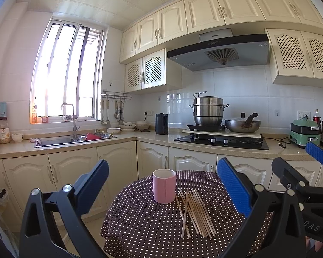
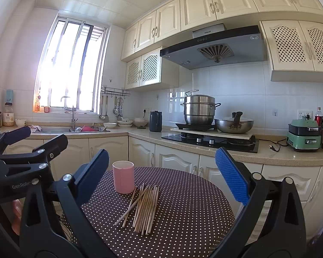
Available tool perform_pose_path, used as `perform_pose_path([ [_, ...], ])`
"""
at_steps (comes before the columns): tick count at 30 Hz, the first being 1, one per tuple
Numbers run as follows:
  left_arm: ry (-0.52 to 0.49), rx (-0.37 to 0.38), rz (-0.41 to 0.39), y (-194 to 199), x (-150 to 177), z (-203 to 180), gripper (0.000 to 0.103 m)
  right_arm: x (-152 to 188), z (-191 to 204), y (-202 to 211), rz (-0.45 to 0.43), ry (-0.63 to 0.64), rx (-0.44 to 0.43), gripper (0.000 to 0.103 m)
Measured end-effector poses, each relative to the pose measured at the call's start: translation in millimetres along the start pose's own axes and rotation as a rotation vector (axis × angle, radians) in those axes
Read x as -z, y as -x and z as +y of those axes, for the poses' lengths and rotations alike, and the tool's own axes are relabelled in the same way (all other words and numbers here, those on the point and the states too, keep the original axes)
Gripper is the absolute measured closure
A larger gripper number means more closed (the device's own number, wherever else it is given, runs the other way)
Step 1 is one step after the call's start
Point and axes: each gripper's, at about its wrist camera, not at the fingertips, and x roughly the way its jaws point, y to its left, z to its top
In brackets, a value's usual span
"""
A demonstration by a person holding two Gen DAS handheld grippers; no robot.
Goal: Organize utensils
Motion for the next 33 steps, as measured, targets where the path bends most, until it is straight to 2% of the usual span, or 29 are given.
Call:
perform_pose_path([
  [24, -0.011, -0.016, 0.020, -14.5, 2.2, 1.1, 0.004, 4.9, -0.4, -14.0, 0.031, -0.016, -0.019, 0.006],
  [33, -0.024, -0.031, 0.099, -48.8, 17.7, -2.4, 0.004, 22.0, -5.9, -45.9, 0.111, -0.032, -0.049, 0.006],
])
